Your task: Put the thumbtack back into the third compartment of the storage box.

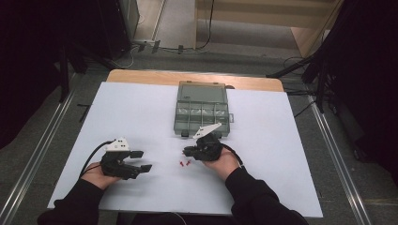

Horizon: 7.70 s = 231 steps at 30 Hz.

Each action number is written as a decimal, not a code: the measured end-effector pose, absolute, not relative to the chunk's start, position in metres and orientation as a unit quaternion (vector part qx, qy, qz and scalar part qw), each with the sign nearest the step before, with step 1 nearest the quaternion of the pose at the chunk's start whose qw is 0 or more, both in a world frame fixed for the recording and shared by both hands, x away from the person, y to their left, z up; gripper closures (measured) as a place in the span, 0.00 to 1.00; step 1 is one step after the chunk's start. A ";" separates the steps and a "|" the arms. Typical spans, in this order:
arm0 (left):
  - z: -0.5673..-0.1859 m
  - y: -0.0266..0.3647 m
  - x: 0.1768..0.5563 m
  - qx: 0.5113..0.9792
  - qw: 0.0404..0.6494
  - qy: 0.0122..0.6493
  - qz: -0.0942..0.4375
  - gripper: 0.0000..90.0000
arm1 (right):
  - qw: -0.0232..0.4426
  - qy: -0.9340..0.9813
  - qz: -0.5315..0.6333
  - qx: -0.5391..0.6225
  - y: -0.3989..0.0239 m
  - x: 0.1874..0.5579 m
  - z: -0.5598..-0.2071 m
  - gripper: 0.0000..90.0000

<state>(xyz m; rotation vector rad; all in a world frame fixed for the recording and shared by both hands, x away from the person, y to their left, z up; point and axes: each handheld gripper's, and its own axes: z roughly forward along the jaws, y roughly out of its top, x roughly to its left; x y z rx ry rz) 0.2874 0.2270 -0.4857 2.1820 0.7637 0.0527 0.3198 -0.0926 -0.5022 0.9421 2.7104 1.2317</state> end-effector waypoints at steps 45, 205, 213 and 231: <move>-0.489 0.237 0.276 0.852 0.409 0.324 0.034 0.34 | -0.019 0.841 0.403 0.359 -0.118 0.343 -0.461 0.93; -0.487 0.230 0.290 0.856 0.412 0.311 0.026 0.34 | 0.037 0.827 0.440 0.348 -0.139 0.331 -0.457 0.37; -0.487 0.229 0.292 0.857 0.412 0.308 0.026 0.34 | 0.031 0.829 0.437 0.346 -0.135 0.322 -0.463 0.37; -0.486 0.227 0.296 0.858 0.414 0.303 0.025 0.34 | 0.022 0.838 0.427 0.339 -0.124 0.309 -0.474 0.38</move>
